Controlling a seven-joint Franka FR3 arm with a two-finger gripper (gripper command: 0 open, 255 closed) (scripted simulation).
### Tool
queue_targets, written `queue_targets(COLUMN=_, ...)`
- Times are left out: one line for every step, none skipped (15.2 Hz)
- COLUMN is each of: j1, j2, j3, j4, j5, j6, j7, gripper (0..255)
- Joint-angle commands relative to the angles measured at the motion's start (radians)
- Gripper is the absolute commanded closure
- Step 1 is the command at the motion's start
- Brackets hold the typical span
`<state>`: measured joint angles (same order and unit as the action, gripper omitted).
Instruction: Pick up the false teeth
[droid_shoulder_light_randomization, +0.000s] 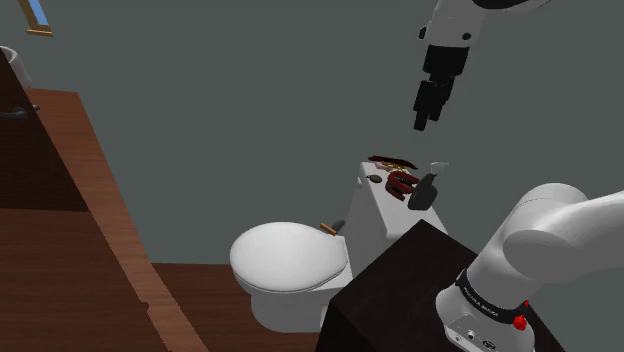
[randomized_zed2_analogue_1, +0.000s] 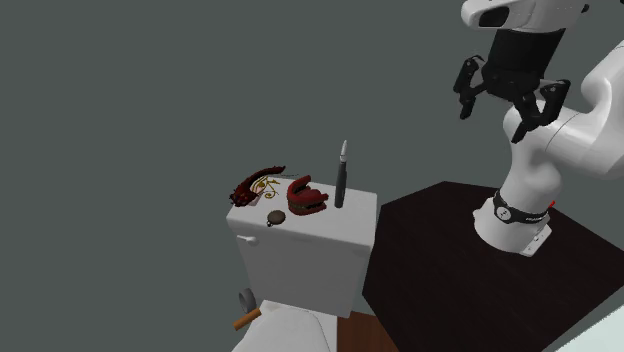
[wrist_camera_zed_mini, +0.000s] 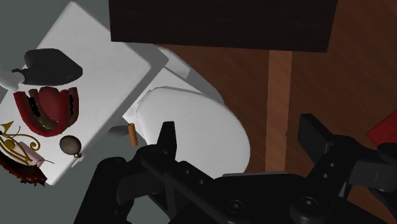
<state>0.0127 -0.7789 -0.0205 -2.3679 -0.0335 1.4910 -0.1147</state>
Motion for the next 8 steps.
queue_targets(j1=0.0, j2=0.0, j3=0.0, j4=0.0, j5=0.0, j6=0.0, j7=0.0, gripper=0)
queue_targets(j1=-0.007, j2=0.008, j3=-0.014, j4=-0.019, j5=-0.011, j6=0.029, j7=-0.01, gripper=0)
queue_targets(j1=-0.014, j2=0.018, j3=-0.028, j4=-0.037, j5=-0.021, j6=0.059, j7=-0.02, gripper=0)
queue_targets(j1=-0.021, j2=0.029, j3=-0.041, j4=-0.054, j5=-0.031, j6=0.089, j7=-0.03, gripper=0)
queue_targets(j1=-0.029, j2=0.042, j3=-0.055, j4=-0.069, j5=-0.041, j6=0.119, j7=-0.04, gripper=0)
queue_targets(j1=-0.036, j2=0.056, j3=-0.07, j4=-0.084, j5=-0.051, j6=0.15, j7=-0.05, gripper=0)
queue_targets(j1=-0.044, j2=0.072, j3=-0.084, j4=-0.097, j5=-0.061, j6=0.181, j7=-0.06, gripper=0)
queue_targets(j1=-0.051, j2=0.089, j3=-0.098, j4=-0.109, j5=-0.07, j6=0.212, j7=-0.069, gripper=0)
